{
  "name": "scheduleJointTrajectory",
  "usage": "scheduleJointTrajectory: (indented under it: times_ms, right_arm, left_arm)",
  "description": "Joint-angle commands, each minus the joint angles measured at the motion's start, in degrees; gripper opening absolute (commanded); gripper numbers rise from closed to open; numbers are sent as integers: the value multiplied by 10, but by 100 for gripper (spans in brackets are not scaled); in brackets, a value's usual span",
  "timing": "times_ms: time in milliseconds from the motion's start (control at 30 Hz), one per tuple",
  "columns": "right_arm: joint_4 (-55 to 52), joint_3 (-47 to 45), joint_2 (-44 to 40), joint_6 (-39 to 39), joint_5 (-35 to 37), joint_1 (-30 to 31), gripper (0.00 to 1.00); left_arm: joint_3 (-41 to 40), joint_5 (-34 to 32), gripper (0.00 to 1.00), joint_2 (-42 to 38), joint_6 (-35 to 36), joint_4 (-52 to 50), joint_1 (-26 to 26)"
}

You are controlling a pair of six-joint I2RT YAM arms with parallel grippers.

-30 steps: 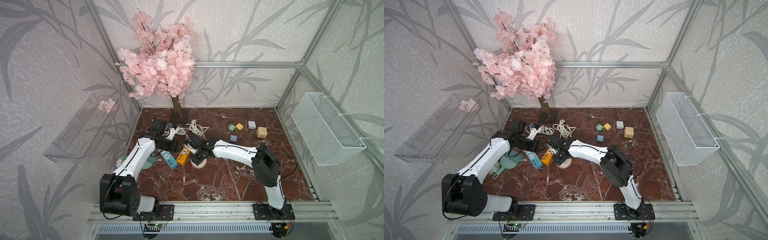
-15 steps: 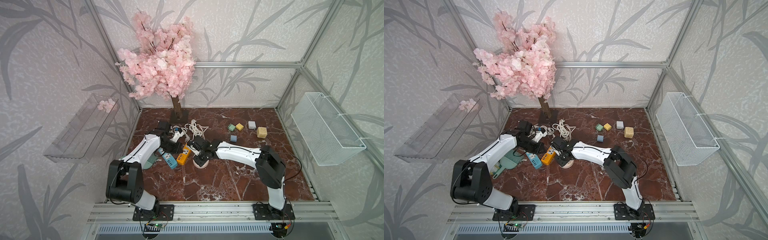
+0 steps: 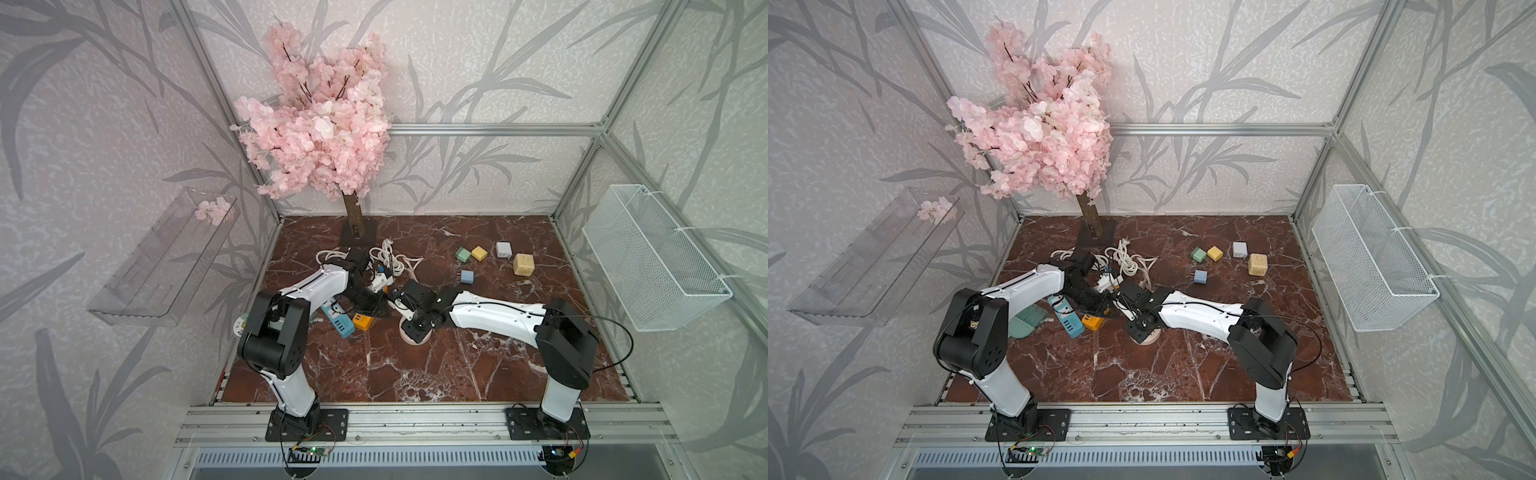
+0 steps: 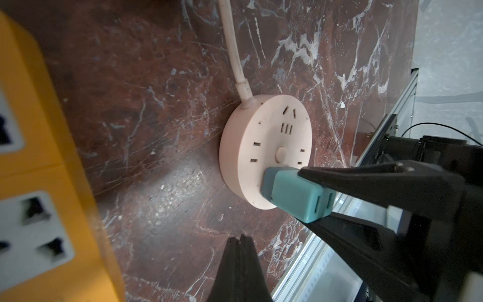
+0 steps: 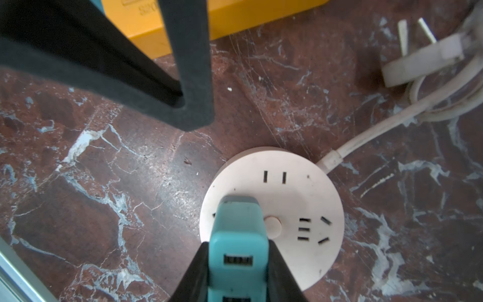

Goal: Pull the plug off the socket
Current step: Remove the plug from the socket.

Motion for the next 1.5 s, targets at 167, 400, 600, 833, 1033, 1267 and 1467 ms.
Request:
scheduleJointTrajectory:
  times_ms: [167,400,600,833,1033,1267,1467]
  right_arm:
    - [21,-2,-17,0,-5,3,0]
    - [35,-13,-16,8,-1,2,0]
    - [47,-17,-13,15,-6,1,0]
    - [48,-12,-9,15,-6,1,0]
    - [51,-11,-12,19,-1,1,0]
    - [78,-22,-25,21,2,1,0]
    - [70,-9,-22,52,8,-8,0]
  left_arm:
    - [45,80,0,72,-27,39,-10]
    - [11,122,0,85,-83,123,-11]
    - [-19,155,0,98,-112,178,-11]
    - [-16,184,0,140,-112,178,-12]
    - [-8,145,0,156,-109,157,-13]
    - [2,123,0,194,-103,126,-13]
    - [9,89,0,208,-116,119,-13]
